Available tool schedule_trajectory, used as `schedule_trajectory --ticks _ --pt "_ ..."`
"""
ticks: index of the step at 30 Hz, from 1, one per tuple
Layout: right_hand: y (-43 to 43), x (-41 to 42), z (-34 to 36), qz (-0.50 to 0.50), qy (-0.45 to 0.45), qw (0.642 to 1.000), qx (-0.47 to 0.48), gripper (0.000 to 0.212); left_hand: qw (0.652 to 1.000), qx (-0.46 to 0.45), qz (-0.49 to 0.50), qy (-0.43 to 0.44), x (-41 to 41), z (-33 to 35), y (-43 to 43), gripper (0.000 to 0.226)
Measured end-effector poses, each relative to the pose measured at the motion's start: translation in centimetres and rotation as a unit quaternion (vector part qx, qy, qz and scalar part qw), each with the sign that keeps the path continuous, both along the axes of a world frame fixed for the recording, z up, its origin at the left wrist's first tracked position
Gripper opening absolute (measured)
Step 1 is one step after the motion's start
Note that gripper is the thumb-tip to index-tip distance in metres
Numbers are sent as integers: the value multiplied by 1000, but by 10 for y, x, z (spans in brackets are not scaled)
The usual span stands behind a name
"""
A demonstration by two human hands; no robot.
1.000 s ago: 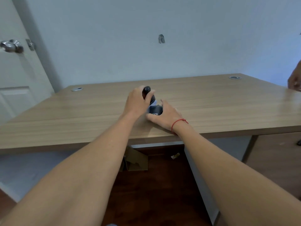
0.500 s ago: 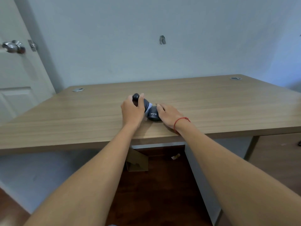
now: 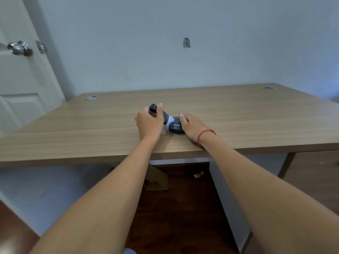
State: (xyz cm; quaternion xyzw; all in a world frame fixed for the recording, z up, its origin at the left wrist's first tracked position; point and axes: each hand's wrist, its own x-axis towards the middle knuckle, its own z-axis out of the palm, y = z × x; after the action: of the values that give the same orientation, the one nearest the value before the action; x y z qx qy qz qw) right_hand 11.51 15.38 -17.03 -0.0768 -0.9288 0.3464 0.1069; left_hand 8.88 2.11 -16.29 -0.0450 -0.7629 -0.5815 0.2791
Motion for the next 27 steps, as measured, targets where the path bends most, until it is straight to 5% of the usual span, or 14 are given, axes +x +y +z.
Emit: schedule_trajectory --ticks 9,17,24,27 --pt "-4 -1 -1 -10 15 1000 -12 41 995 -69 70 34 22 0 0 38" --pt "4 -8 -3 10 12 999 -31 34 997 -45 3 63 16 0 -4 45" --pt "11 7 3 58 -48 993 -94 109 994 -17 -90 52 -6 30 -2 46" --pt "13 10 5 77 -63 992 -77 113 971 -101 -214 -11 -10 53 -3 31"
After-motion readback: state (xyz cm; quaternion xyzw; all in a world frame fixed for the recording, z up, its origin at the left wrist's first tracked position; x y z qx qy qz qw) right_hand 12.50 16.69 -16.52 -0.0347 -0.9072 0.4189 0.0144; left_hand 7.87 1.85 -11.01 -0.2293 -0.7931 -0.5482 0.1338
